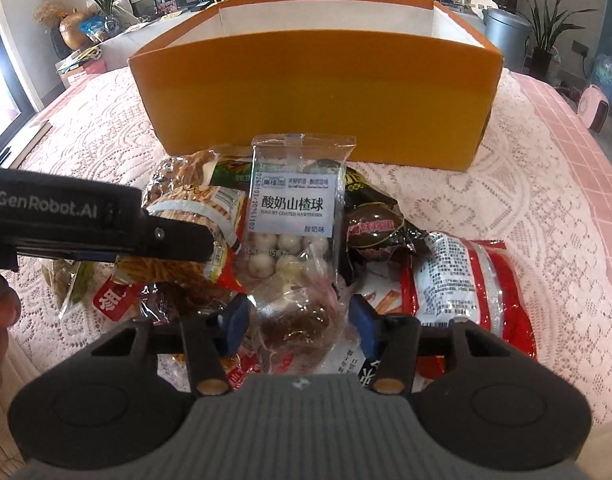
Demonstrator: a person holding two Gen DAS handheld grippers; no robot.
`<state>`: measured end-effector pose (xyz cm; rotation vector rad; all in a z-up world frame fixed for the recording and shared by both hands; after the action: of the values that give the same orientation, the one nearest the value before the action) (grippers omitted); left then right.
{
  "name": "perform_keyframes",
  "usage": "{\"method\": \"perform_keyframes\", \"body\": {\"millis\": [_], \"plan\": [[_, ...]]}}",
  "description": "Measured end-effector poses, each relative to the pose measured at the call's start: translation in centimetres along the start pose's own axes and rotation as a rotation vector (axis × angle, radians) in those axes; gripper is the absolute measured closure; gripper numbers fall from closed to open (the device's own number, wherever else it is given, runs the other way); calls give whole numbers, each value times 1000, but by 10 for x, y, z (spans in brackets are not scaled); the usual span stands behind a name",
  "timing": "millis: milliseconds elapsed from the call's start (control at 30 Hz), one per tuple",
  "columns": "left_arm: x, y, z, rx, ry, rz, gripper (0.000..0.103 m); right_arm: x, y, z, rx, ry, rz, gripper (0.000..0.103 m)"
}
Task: Organize snacks
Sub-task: 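Grasp the striped snack bag with the left tool while the right tool grasps a clear brown-snack bag, then carry both bags over the orange box and open both tools to drop them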
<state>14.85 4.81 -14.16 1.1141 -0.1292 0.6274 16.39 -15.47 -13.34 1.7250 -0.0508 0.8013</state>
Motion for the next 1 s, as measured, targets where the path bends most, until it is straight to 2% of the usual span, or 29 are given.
{"method": "perform_keyframes", "body": {"millis": [133,233,333,367,433,533,767,1000], "plan": [[-3,3,3,-2,-17,7,37,-2,3,-1,-10,10,7,52],[-6,9,4,-11,-20,22,40,-2,6,-2,-13,13,16,53],[-8,18,4,-20,-20,40,41,-3,13,0,-15,1,44,53],[-8,21,4,5,-9,28,41,-4,16,1,-15,-7,57,53],[-11,26,5,4,-13,39,42,-4,22,2,-12,-18,80,53],[-13,35,9,-20,-23,53,43,-4,31,2,-16,-16,110,53],[-17,66,16,-23,-45,121,44,-8,58,2,-51,-19,174,54],[6,102,34,-13,-98,211,44,22,106,7,-56,-2,291,54]]}}
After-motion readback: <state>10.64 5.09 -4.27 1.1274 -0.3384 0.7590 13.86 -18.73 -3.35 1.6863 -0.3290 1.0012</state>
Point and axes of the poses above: each gripper's, at about its wrist camera, not at the fingertips, and y roughly against the way its jaws point, z to its right, x to its top, the point moved 2 cm from there along -y, roughly the way its jaws point, and after that the axes turned 6 degrees about y, right-handed, at the moved point
